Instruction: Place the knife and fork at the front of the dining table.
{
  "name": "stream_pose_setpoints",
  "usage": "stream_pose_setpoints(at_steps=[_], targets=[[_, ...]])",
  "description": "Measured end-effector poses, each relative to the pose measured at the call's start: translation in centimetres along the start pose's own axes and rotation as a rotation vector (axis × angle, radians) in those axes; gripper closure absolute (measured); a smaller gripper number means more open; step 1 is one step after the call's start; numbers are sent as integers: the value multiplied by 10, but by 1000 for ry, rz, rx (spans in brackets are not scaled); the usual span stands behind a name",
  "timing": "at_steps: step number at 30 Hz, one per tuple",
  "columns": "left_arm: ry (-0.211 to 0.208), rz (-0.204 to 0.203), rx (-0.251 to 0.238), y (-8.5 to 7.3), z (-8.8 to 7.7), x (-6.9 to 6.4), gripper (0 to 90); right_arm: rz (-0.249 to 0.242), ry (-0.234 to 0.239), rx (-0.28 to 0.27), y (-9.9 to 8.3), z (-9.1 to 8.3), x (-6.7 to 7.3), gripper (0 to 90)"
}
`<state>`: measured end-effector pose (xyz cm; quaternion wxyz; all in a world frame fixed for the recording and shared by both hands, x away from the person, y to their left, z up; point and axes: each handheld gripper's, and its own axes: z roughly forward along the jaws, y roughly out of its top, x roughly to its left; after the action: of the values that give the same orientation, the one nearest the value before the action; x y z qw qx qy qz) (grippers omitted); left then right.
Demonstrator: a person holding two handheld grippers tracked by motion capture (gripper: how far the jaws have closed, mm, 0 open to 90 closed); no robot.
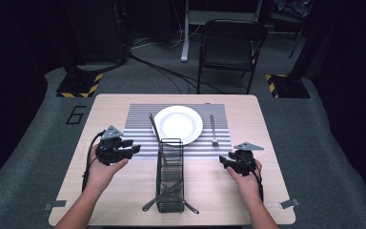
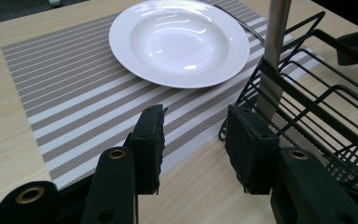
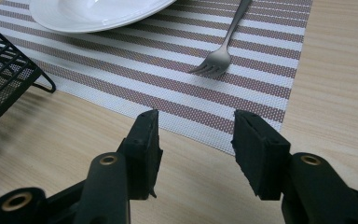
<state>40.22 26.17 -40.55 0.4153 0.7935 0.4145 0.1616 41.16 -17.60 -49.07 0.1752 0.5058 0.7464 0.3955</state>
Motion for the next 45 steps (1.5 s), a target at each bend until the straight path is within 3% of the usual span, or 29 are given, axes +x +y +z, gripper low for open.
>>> stream_pose_setpoints(at_steps=[9, 28, 35, 45], targets=[[-15, 21, -10, 13, 1, -9, 519, 3, 13, 11, -1, 2, 1, 453], [-59, 39, -22, 31, 10, -24, 485, -24, -23, 9, 1, 4, 5, 222], [-70, 44, -24, 36, 18, -32, 484, -60, -31, 14, 1, 6, 9, 195], [-86, 44, -15, 40, 31, -38, 486, -76, -30, 19, 0, 8, 12, 168]])
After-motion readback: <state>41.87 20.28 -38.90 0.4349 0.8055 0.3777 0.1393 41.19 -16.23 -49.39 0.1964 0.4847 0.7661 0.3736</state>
